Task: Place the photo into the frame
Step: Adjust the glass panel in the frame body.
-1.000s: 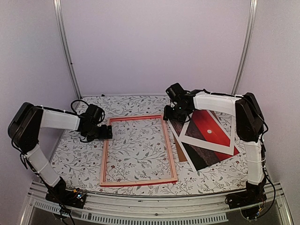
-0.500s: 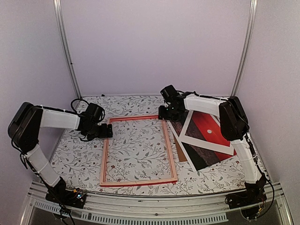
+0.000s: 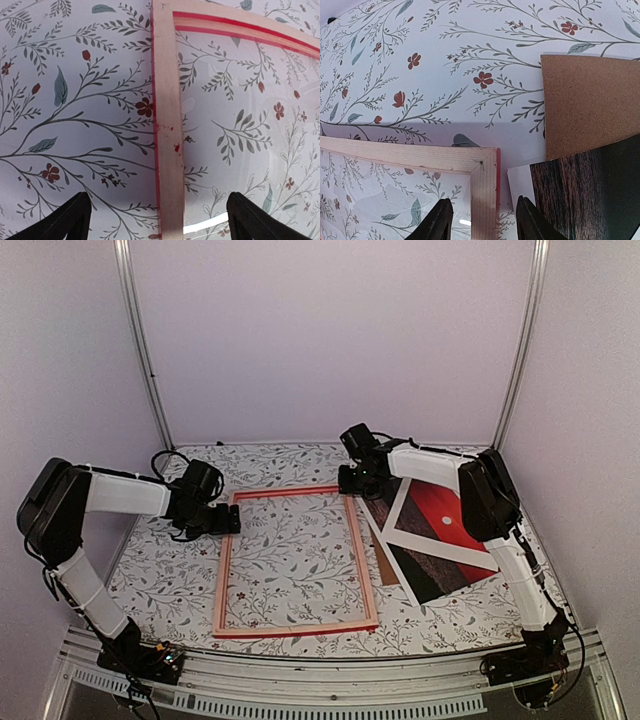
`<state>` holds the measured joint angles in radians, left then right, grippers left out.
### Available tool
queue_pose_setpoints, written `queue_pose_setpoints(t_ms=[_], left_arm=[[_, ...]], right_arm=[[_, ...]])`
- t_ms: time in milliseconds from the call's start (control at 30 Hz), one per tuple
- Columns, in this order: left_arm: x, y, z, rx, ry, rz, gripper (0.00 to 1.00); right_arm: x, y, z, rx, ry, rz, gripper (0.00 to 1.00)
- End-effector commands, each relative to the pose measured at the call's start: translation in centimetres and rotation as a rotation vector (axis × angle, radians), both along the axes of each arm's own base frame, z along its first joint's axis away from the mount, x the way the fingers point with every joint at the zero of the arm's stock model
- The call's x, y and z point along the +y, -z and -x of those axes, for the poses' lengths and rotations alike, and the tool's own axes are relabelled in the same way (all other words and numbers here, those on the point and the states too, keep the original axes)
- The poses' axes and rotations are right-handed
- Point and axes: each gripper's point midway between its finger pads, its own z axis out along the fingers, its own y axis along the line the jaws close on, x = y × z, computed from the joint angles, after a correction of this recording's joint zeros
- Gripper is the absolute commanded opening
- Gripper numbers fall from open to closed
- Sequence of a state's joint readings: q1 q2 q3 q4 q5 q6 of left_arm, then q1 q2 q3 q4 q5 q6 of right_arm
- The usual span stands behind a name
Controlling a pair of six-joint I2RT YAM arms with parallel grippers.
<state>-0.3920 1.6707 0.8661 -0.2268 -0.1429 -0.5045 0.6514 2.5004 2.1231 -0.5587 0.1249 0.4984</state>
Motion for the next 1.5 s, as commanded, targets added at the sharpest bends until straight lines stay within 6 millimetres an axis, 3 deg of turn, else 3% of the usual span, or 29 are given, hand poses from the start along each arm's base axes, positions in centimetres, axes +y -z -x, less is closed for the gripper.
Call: queue_pose_setpoints(t_ms=[0,300,467,633,767,867,1000,1100,1233,1467], left_arm=[[-0.4,0.1,-0.1,0.003,0.019,-0.010,0.97],[-0.6,0.3,0.0,0.009,0.024,-0.007,0.96],[-0.6,0.5,0.0,0.013,0.026,-0.007,0.96],[-0.5,0.3,0.0,0.009,0.023,-0.007,0.97],[-0.4,0.3,0.0,0.009,0.020,-0.014,0.97],[-0.2,0.2,0.1,0.008,0.015,-0.021,0.96],[-0.2,-0.2,0.0,0.001,0.012,-0.017,0.96],[-0.3,-0.6,0.0,-0.006,0.013,-0.004,0.97],[-0.5,-1.1,-0.2,-0.015,0.011,0.009,0.97],[-0.6,-1.8,0.0,-0.018,0.009,0.023,0.98]], right_arm=[[-0.4,1.1,-1.3,-0.031,0.010,0.030,0.45],[-0.7,1.7,-1.4,-0.040,0.000,0.068,0.36],[-0.9,1.6,-1.3,-0.034,-0.001,0.073,0.36],[-0.6,-1.5,-1.5,-0.071,-0.009,0.041,0.44],[0.1,-5.7,-1.3,-0.115,-0.038,-0.020,0.49],[0.1,-7.7,-0.5,-0.124,-0.061,-0.052,0.51],[-0.5,-8.5,2.0,-0.090,-0.096,-0.081,0.53],[-1.3,-7.5,4.7,-0.026,-0.117,-0.083,0.54],[-1.5,-8.1,9.6,0.009,-0.157,-0.070,0.60],[-2.2,-5.4,18.2,0.143,-0.198,0.027,0.62]])
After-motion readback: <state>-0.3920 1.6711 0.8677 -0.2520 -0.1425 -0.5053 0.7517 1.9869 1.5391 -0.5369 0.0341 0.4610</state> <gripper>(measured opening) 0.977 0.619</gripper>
